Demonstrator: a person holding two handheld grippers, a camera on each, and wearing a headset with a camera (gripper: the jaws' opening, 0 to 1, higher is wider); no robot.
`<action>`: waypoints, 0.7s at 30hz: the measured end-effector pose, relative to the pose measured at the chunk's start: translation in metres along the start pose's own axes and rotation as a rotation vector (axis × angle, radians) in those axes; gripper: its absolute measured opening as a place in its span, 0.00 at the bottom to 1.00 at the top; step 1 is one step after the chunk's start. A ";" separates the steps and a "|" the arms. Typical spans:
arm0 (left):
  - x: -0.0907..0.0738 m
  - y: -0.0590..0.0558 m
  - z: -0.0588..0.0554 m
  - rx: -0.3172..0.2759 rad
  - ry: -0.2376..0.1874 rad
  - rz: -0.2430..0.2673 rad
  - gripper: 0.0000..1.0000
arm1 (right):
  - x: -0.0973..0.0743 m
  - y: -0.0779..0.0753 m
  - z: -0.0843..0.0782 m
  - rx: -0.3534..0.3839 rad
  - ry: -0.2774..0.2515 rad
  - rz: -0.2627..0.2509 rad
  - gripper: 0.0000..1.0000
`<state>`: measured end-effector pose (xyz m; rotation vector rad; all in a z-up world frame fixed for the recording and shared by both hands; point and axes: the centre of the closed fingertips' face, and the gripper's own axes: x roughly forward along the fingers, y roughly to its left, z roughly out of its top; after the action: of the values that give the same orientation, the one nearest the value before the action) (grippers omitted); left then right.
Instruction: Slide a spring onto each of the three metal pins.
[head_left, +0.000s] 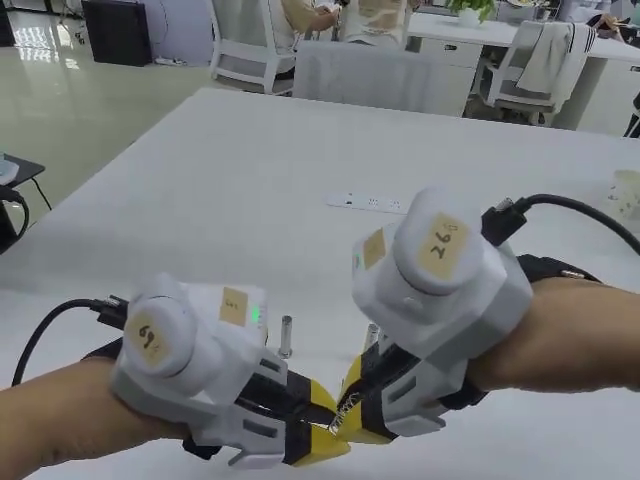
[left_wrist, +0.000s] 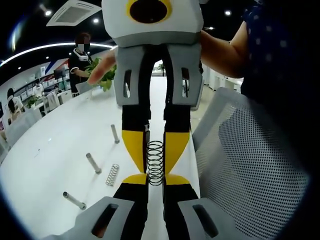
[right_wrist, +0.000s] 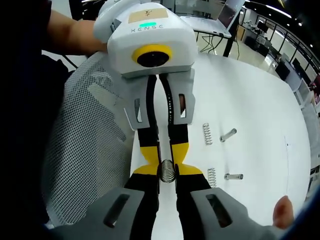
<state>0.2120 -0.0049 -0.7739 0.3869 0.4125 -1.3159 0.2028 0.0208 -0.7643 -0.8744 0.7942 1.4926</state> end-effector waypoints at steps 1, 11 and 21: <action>0.000 0.000 0.001 -0.007 -0.004 -0.001 0.02 | 0.000 0.000 0.000 0.001 -0.001 0.002 0.09; 0.001 0.003 -0.001 -0.006 -0.008 0.008 0.02 | 0.001 -0.002 -0.001 -0.012 0.006 -0.004 0.09; -0.002 0.012 -0.005 -0.034 -0.010 0.041 0.09 | -0.001 -0.008 -0.001 -0.002 0.006 -0.014 0.09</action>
<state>0.2226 0.0018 -0.7767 0.3584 0.4161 -1.2693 0.2106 0.0201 -0.7636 -0.8851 0.7894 1.4793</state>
